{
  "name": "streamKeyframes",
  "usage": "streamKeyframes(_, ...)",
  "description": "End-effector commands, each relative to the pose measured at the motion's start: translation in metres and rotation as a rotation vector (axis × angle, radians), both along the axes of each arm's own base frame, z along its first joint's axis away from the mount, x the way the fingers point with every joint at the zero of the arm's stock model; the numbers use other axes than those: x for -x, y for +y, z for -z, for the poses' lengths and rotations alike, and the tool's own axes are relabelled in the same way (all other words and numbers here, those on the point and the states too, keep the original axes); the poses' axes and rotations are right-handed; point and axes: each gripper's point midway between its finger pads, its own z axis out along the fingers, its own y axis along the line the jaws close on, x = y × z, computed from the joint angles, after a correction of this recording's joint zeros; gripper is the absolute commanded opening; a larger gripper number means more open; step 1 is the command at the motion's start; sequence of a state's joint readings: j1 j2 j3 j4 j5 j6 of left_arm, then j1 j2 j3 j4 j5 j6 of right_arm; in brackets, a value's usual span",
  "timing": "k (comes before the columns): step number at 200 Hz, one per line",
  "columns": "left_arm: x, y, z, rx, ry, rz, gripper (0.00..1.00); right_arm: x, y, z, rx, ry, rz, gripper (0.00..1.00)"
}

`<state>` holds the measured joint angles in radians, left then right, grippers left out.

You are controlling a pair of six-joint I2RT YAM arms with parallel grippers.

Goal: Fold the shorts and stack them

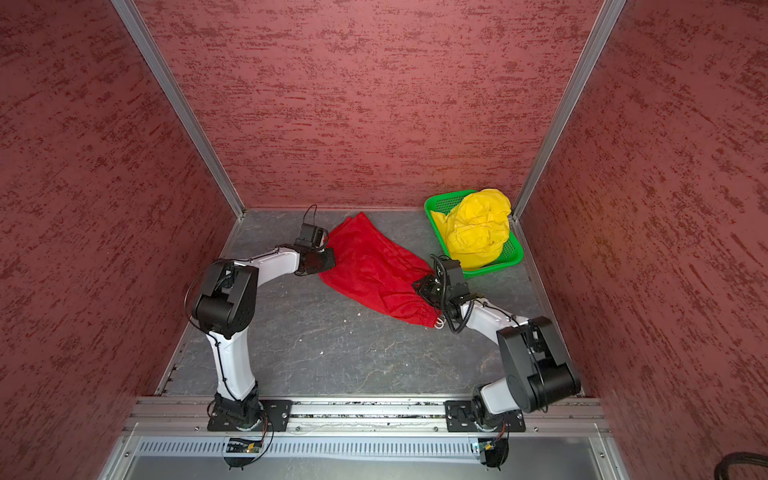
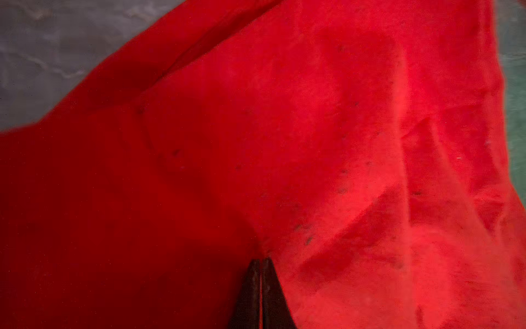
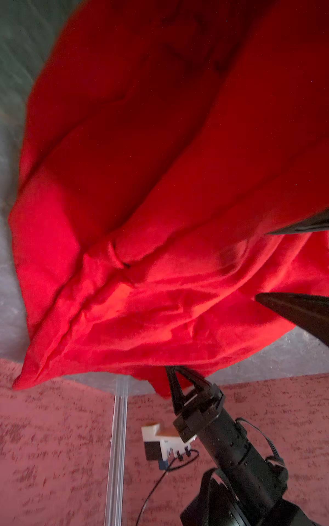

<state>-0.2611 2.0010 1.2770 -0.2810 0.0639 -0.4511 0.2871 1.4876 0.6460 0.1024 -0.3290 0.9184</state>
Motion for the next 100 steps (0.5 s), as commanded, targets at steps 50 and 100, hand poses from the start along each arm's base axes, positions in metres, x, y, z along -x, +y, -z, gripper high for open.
streamKeyframes(50,0.043,0.062,0.025,-0.016,0.085,-0.180,0.04,0.019,-0.047,0.055,0.195,0.151,0.119,0.43)
streamKeyframes(100,0.068,0.045,-0.003,0.036,0.041,-0.148,0.14,0.015,-0.011,-0.012,0.137,-0.039,-0.012,0.48)
